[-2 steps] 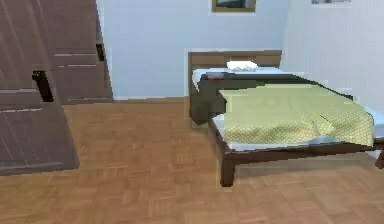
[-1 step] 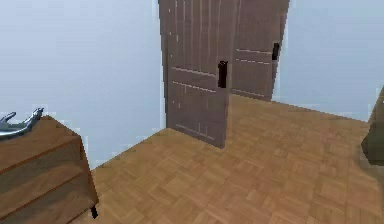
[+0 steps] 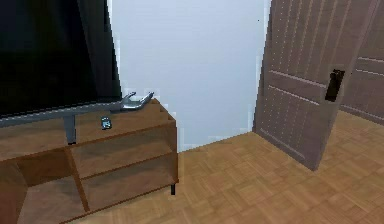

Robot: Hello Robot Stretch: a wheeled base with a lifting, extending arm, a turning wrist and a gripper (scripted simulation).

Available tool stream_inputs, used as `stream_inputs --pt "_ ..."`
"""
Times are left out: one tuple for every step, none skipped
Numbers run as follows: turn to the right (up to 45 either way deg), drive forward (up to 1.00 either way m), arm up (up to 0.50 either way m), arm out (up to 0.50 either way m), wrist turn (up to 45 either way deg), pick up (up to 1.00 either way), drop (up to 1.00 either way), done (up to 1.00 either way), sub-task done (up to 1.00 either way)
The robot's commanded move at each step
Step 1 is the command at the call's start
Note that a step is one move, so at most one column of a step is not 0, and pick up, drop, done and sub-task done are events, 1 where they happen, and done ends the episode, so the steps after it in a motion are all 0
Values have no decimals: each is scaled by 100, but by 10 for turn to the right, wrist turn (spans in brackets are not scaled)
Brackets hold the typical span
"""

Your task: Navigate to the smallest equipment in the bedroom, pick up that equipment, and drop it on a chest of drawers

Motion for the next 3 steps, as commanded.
stream_inputs --pt "0 0 20 0 0 0 0 0 0" --pt "0 0 0 30 0 0 0 0 0" --pt "0 0 0 0 450 0 0 0 0"
